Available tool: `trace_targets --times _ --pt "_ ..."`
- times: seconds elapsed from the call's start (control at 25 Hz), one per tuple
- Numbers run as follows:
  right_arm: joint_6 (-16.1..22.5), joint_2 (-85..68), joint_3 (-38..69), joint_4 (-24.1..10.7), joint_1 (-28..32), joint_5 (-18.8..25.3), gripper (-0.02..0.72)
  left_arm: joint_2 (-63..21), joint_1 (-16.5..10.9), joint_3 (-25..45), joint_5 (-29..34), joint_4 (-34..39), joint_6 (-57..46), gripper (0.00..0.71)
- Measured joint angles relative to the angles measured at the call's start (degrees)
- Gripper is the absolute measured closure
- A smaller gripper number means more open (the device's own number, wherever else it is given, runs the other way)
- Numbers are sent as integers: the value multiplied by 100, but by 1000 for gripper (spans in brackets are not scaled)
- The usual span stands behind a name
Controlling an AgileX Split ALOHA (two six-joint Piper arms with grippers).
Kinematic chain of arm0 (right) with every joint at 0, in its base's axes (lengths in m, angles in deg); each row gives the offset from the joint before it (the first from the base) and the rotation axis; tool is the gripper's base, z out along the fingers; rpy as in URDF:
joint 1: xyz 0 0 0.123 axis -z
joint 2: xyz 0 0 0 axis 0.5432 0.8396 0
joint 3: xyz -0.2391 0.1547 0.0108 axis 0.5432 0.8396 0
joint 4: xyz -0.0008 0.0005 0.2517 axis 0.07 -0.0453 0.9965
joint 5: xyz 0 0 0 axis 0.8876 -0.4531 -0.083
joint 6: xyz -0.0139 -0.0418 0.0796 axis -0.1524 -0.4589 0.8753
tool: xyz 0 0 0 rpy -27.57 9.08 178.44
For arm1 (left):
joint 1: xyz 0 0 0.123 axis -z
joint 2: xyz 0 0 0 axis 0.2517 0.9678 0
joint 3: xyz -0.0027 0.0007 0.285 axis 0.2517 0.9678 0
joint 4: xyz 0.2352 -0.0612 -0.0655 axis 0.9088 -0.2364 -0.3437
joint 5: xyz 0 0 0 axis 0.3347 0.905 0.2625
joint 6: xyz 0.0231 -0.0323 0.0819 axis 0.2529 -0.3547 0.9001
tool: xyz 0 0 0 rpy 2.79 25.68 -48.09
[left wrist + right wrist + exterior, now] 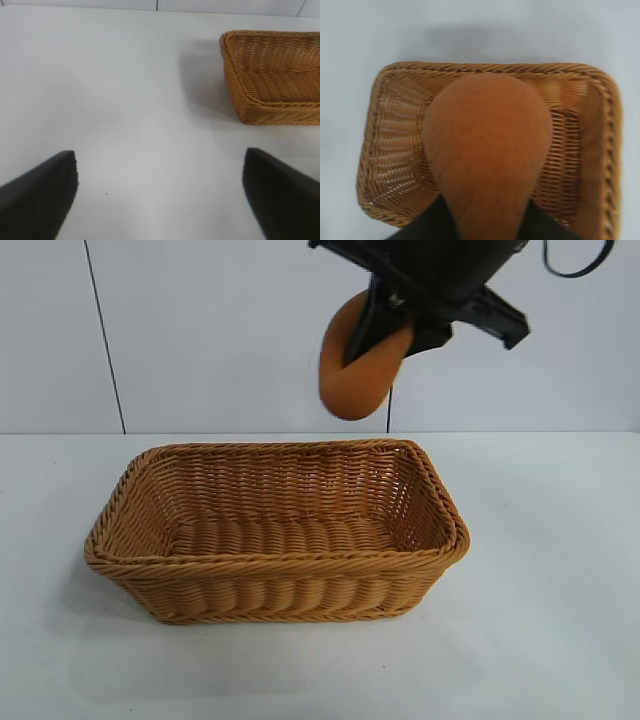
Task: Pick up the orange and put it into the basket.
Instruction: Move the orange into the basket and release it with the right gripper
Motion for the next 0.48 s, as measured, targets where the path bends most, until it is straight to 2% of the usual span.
trace_targets --times 0.32,0.48 --pt "33 1160 -106 240 -441 -971 637 0 0 0 0 0 0 71" --pt "33 1530 -106 252 -441 -1035 637 0 0 0 0 0 0 71"
